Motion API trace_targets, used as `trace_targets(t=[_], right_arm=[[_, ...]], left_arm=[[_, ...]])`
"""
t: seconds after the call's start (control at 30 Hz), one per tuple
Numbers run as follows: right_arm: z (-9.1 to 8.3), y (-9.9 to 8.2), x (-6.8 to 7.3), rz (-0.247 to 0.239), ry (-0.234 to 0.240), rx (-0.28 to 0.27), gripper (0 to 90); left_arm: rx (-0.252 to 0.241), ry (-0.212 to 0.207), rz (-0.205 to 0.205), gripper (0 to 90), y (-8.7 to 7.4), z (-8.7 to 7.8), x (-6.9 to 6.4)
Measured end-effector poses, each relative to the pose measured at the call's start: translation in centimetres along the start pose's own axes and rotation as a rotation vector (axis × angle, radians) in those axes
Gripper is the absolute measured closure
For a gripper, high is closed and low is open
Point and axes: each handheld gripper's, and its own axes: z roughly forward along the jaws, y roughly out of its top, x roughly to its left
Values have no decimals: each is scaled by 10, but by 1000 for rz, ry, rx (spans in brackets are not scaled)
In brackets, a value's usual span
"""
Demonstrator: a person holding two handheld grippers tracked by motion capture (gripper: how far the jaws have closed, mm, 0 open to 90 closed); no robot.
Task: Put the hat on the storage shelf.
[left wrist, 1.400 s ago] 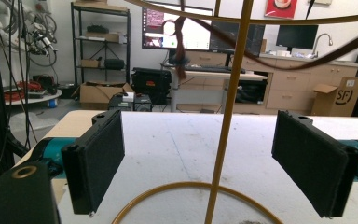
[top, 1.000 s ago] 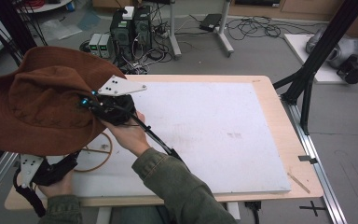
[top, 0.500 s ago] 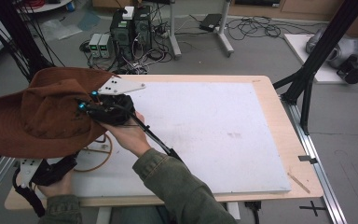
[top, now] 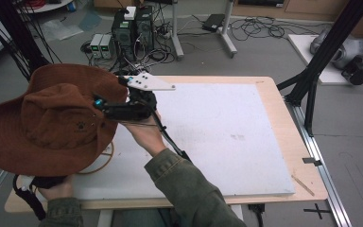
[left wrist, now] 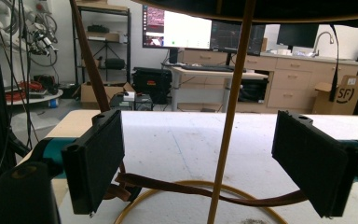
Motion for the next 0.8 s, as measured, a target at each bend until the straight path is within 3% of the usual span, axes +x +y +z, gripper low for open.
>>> trace_targets(t=[0.17,0.2,0.23,0.33,0.5,0.8], right_arm=[[-29,7,-26,6,-83,-30,111],[-45,10,-38,2,-136,-40,106],[-45,10,-38,2,-136,-40,106],[-71,13,-57,-17,-246,-32,35],[-122,18,-86,-13,-386,-44,35],[-206,17,-116,-116,-648,-32,35]], left_arm=[[3,-1,3,172,0,0,0],[5,-1,3,172,0,0,0],[2,-1,2,172,0,0,-1],[5,-2,9,172,0,0,-1],[8,0,9,172,0,-1,-1],[-1,15,0,172,1,-4,1]])
